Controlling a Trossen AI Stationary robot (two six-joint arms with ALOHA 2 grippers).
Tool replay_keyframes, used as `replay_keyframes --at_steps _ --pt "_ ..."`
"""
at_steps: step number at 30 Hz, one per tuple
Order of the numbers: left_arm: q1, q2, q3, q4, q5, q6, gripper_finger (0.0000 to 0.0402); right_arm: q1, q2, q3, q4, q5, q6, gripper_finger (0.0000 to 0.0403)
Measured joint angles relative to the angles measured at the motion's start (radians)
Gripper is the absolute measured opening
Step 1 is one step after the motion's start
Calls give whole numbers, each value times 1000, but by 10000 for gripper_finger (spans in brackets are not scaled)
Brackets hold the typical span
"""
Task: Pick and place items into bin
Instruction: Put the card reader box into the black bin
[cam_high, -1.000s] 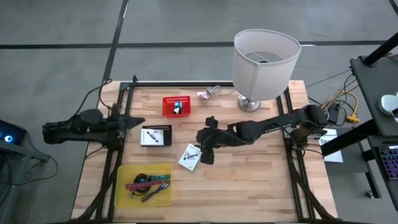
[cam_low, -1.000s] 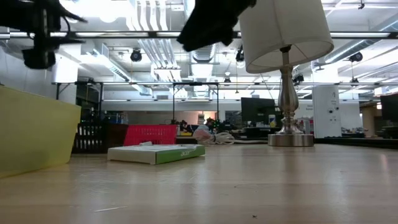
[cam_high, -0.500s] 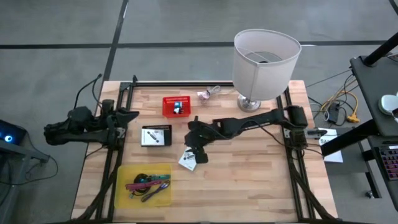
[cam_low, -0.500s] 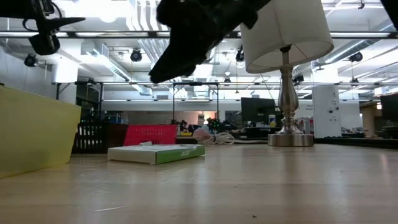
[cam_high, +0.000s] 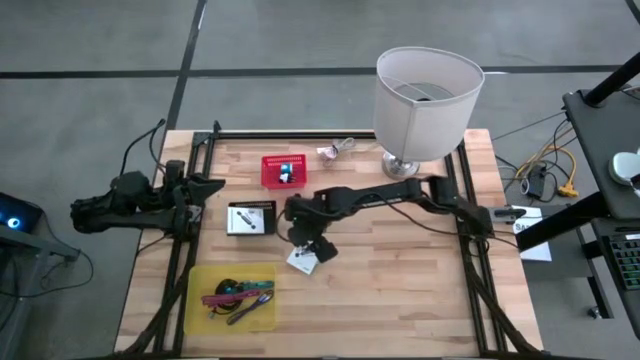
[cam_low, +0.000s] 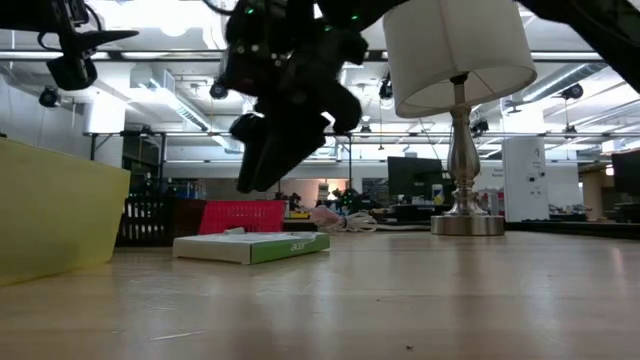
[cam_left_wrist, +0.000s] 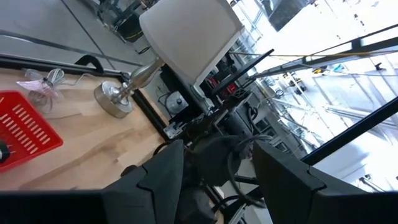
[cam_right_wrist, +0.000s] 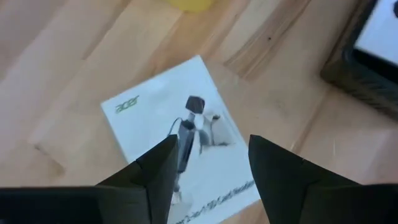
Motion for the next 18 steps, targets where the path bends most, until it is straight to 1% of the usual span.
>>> replay_keyframes --at_steps 5,8,12,18 --pt "0 -1 -2 -1 0 0 176 -3 92 135 -52 1 -33 183" --pt "0 0 -2 0 0 0 176 -6 130 189 -50 1 -95 179" --pt "0 2 -3 0 0 -2 176 -8 160 217 -73 4 -185 172" --pt "0 -4 -3 3 0 -2 176 -16 167 216 -98 4 -254 162"
